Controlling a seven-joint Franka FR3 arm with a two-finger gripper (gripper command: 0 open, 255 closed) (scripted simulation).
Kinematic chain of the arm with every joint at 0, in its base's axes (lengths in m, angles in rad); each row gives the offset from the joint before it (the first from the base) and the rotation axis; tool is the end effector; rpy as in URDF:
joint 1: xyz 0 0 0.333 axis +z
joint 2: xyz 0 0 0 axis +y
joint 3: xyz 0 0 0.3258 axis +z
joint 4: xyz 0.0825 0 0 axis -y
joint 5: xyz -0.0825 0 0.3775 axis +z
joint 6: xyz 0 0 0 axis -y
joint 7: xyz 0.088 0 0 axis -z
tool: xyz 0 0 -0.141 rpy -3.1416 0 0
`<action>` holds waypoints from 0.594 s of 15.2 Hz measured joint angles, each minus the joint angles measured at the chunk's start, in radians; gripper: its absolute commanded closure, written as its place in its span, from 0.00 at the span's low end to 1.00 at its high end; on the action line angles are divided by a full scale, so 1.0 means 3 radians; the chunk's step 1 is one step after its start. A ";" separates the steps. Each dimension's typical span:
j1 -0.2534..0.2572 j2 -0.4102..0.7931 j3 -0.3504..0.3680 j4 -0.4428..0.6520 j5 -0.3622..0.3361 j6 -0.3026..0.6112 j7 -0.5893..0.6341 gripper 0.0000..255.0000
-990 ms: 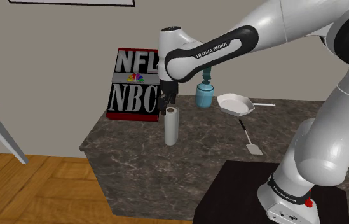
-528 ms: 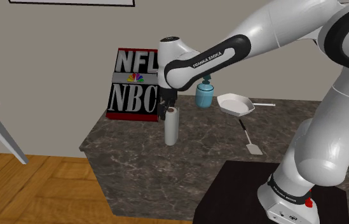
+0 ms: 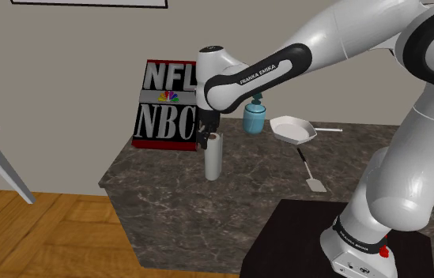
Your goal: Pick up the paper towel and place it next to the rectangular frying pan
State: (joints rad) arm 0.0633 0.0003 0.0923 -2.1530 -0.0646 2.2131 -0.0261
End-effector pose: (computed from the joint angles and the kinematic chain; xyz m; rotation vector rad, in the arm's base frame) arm 0.5337 0.0798 0.3846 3.0727 0.3376 0.0975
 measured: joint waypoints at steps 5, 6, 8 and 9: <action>0.0001 0.0000 0.0002 0.0002 0.0001 -0.0001 0.0001 1.00; 0.0001 0.0000 0.0002 0.0002 0.0001 -0.0001 0.0001 1.00; 0.0001 0.0000 0.0001 0.0001 0.0002 0.0001 -0.0001 1.00; -0.0001 -0.0005 0.0000 0.0015 0.0002 -0.0021 -0.0004 1.00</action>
State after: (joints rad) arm 0.0630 -0.0012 0.0923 -2.1486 -0.0641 2.2069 -0.0272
